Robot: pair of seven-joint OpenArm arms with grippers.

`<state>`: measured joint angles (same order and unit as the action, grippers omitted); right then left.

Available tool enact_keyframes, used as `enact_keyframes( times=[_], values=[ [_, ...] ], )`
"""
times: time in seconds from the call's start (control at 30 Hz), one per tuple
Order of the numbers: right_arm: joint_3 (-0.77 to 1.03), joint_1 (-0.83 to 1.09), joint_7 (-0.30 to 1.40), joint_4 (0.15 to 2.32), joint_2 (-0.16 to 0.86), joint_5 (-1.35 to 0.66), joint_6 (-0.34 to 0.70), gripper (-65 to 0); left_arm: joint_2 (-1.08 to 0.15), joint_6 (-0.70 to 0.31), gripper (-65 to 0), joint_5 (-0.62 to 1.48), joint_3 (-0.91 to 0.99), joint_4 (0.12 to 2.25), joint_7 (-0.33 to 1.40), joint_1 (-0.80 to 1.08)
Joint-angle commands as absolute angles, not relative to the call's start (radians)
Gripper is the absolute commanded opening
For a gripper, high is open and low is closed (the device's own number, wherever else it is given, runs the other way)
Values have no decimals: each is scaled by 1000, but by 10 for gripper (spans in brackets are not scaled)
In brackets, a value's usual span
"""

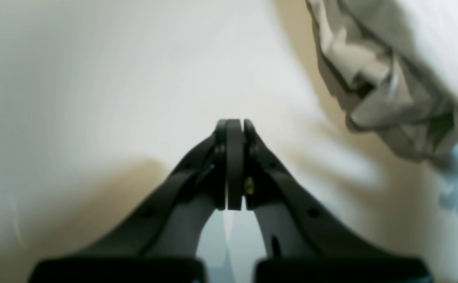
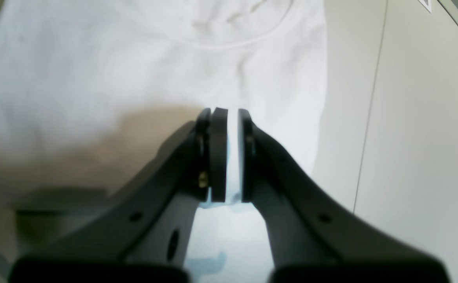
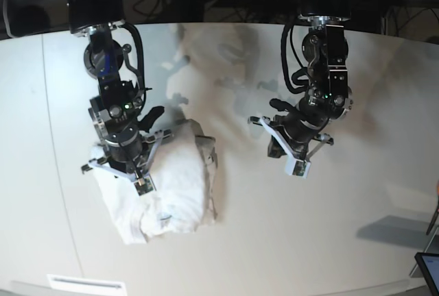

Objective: Fold the T-shirt properly
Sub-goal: 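Press the right gripper along the shirt's collar edge to flatten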

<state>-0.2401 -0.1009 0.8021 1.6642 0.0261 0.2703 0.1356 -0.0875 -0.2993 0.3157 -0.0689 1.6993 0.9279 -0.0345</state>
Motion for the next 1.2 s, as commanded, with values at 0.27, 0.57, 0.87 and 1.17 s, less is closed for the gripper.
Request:
enact_keyframes(
  times=[0.27, 0.57, 0.87, 1.17],
  values=[
    [-231, -182, 713, 1471, 1, 280, 130, -601, -94, -303, -650, 321, -67, 1733, 908, -31],
    [-93, -134, 690, 1419, -42, 280, 130, -601, -114, -305, -650, 321, -30, 1735, 908, -33],
    [-25, -19, 693, 1497, -101, 280, 122, -602, -114, -308, -650, 320, 61, 1721, 908, -42],
    [-111, 94, 728, 1641, -107, 278, 102, -617, -114, -308, -650, 318, 48, 1649, 901, -71]
  ],
)
